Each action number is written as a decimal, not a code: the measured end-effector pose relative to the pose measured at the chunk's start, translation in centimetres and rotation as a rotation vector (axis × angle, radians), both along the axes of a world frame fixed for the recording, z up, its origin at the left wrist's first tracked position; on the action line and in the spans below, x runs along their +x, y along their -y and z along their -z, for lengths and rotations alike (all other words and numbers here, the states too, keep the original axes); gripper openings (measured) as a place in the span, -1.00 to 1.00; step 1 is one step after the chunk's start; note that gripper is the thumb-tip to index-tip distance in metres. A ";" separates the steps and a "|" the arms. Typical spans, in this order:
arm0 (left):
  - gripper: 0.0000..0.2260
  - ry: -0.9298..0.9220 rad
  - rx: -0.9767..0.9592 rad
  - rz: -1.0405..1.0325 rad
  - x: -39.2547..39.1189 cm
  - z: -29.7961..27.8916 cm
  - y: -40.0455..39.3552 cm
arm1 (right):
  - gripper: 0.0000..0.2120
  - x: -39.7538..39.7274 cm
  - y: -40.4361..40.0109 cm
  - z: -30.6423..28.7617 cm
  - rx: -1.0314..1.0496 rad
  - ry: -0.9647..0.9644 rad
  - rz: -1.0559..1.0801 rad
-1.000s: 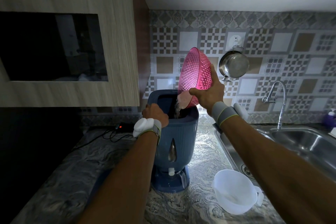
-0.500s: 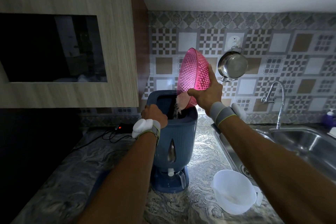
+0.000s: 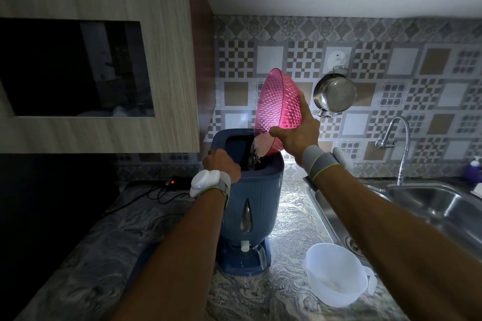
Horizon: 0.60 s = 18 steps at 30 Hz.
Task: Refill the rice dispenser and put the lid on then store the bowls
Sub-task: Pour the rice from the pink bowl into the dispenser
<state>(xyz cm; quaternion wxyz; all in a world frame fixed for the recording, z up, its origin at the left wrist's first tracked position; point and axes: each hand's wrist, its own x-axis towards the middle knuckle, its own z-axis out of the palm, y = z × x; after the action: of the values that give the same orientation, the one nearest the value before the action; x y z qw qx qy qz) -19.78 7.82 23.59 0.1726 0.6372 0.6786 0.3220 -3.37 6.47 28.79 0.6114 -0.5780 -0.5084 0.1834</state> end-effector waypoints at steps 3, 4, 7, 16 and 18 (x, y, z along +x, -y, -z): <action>-0.75 0.005 -0.006 0.000 0.0 0.0 0.0 | 0.07 0.0 0.0 0.1 0.005 -0.010 -0.005; -0.74 0.008 -0.009 0.003 0.0 0.0 0.0 | 0.07 0.0 0.0 0.1 0.005 -0.008 -0.005; -0.76 0.007 -0.009 0.002 0.0 0.0 0.0 | 0.08 -0.1 0.0 0.1 0.003 0.009 -0.001; -0.78 0.003 -0.010 0.003 -0.1 0.0 0.1 | 0.09 -0.1 -0.1 0.1 -0.006 0.028 -0.002; -0.78 0.001 -0.011 0.002 -0.1 0.0 0.1 | 0.09 0.0 -0.1 0.1 -0.004 0.029 -0.004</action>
<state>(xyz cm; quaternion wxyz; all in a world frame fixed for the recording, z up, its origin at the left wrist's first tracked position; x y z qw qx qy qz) -19.86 7.70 23.59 0.1766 0.6366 0.6798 0.3185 -3.41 6.54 28.66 0.6025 -0.5809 -0.5179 0.1771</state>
